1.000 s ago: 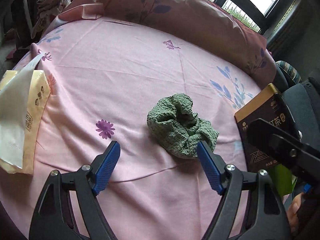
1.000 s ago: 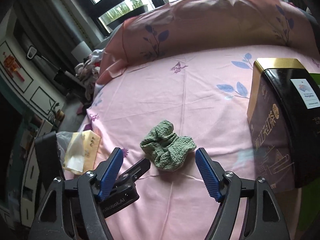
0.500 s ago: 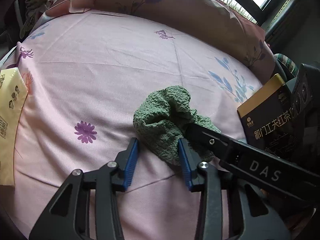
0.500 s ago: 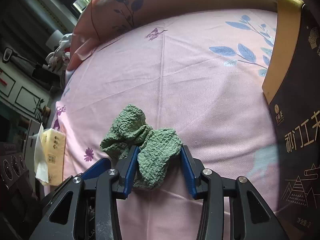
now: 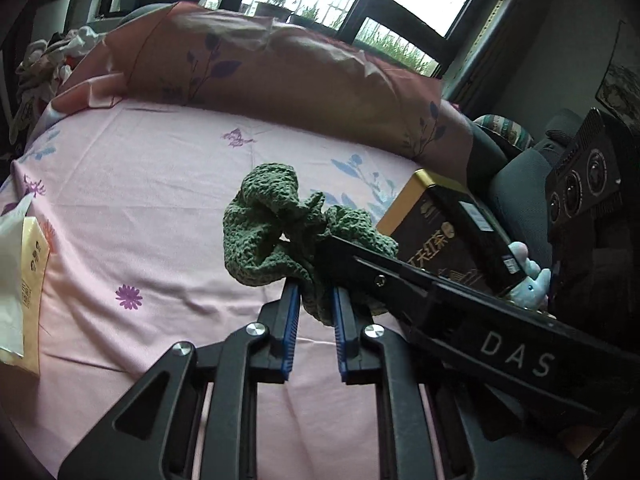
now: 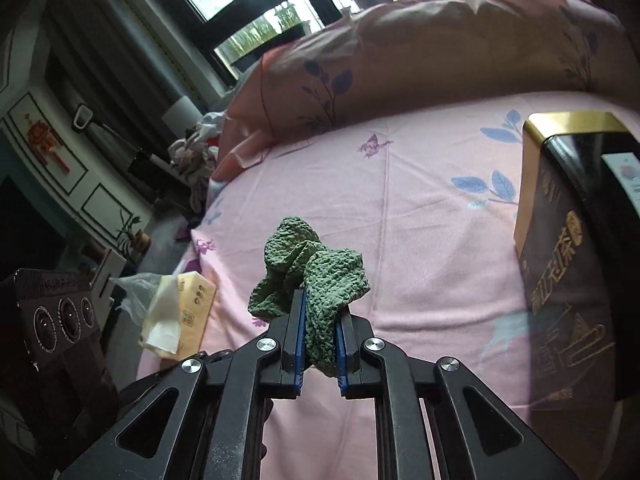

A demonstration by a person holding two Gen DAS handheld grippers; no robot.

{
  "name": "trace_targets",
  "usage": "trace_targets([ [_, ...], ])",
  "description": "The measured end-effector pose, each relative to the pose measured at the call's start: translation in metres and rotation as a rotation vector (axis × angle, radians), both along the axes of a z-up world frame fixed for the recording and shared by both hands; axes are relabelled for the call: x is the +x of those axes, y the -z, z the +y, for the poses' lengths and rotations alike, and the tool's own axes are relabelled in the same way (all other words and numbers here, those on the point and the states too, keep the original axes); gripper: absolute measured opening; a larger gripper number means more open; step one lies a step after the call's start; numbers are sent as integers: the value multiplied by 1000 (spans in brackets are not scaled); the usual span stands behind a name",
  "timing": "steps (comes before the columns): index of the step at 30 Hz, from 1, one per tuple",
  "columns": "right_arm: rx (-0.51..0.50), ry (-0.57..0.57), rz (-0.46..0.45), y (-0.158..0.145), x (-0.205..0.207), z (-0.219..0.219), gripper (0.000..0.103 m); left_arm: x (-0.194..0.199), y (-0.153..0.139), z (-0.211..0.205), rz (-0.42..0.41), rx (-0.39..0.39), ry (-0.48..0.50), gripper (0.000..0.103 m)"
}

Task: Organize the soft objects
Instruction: 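Lift the green cloth and carry it to the green box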

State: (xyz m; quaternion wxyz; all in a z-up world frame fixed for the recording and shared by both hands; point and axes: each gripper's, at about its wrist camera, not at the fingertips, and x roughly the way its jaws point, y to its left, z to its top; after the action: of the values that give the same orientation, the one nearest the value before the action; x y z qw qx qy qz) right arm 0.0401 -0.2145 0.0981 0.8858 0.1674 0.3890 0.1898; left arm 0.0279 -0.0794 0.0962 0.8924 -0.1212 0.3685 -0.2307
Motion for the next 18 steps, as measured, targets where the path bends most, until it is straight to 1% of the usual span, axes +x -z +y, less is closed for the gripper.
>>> trace_targets([
  [3, 10, 21, -82, -28, -26, -14, 14, -18, -25, -14, -66, -13, 24, 12],
  [6, 33, 53, -147, -51, -50, -35, 14, -35, -48, -35, -122, -4, 66, 13],
  [11, 44, 139, -252, -82, -90, -78, 14, -56, -77, -79, -216, -6, 172, 13],
  [15, 30, 245, -305, -93, -113, -117, 14, -60, -85, -121, -227, -24, 251, 13],
  [18, 66, 310, -318, -94, -123, -150, 14, -63, -88, -156, -236, -14, 307, 13],
])
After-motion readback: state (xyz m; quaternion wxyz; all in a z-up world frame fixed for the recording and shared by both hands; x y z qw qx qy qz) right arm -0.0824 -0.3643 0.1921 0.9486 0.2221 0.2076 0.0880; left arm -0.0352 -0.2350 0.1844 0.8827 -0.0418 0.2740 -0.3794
